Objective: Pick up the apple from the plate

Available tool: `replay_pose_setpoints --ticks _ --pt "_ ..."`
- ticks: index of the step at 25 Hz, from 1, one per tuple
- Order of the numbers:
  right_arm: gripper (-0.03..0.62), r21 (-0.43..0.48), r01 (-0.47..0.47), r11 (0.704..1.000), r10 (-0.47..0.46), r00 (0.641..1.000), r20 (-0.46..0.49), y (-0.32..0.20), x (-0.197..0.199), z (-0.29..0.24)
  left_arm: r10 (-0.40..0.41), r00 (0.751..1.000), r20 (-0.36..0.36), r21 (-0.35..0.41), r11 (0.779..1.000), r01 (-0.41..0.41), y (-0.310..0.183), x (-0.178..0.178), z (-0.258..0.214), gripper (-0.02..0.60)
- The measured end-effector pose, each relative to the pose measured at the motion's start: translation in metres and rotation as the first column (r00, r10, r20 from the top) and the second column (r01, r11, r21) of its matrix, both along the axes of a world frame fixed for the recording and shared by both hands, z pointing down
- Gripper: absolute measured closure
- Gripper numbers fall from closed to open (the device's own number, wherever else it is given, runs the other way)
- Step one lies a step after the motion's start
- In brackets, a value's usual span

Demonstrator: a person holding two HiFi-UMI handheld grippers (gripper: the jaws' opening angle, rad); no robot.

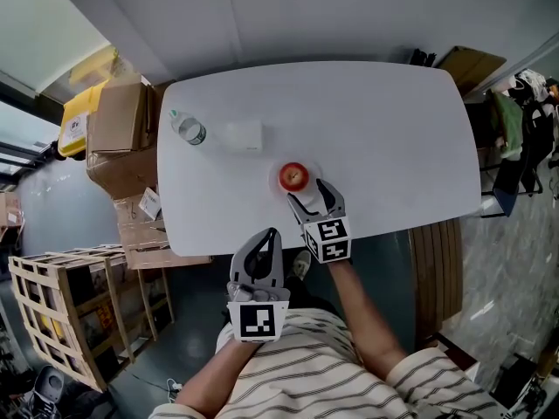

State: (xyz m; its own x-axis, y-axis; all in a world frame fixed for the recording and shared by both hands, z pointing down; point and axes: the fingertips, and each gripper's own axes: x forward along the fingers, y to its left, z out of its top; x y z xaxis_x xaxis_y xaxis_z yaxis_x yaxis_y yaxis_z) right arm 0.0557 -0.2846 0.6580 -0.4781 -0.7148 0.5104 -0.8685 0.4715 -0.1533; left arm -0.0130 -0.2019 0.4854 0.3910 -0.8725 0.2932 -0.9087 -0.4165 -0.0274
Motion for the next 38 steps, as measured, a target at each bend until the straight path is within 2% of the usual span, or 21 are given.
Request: replay_pose_setpoints --ticks 10,13,19,22,31,38 --pt "0.255 -0.037 0.004 0.999 -0.006 0.999 -0.043 -0.008 -0.005 0.037 -0.013 1.0 -0.02 -0.014 1.0 0.013 0.0 -0.005 0.007 0.577" --pt "0.252 -0.045 0.01 0.999 -0.012 0.999 -0.049 -0.01 -0.009 0.045 0.007 1.0 0.011 -0.007 1.0 -0.007 -0.001 -0.006 0.008 0.577" --pt "0.25 -0.046 0.005 0.999 -0.007 0.998 -0.061 -0.016 -0.01 0.056 0.003 1.0 0.01 -0.023 1.0 -0.003 0.0 -0.008 0.012 0.577" --pt "0.25 -0.035 -0.002 0.999 0.0 0.998 -0.059 -0.019 -0.012 0.057 0.015 0.999 0.03 -0.021 1.0 -0.014 0.0 -0.011 0.013 0.577" --pt "0.25 -0.028 -0.012 1.0 0.01 0.998 -0.067 -0.02 -0.012 0.065 -0.01 1.0 0.02 -0.028 1.0 0.011 0.001 -0.016 0.016 0.577" --pt "0.25 -0.014 -0.03 0.999 0.029 0.999 -0.041 -0.019 -0.007 0.047 -0.02 1.0 0.004 -0.029 0.999 0.02 -0.001 -0.017 0.016 0.577"
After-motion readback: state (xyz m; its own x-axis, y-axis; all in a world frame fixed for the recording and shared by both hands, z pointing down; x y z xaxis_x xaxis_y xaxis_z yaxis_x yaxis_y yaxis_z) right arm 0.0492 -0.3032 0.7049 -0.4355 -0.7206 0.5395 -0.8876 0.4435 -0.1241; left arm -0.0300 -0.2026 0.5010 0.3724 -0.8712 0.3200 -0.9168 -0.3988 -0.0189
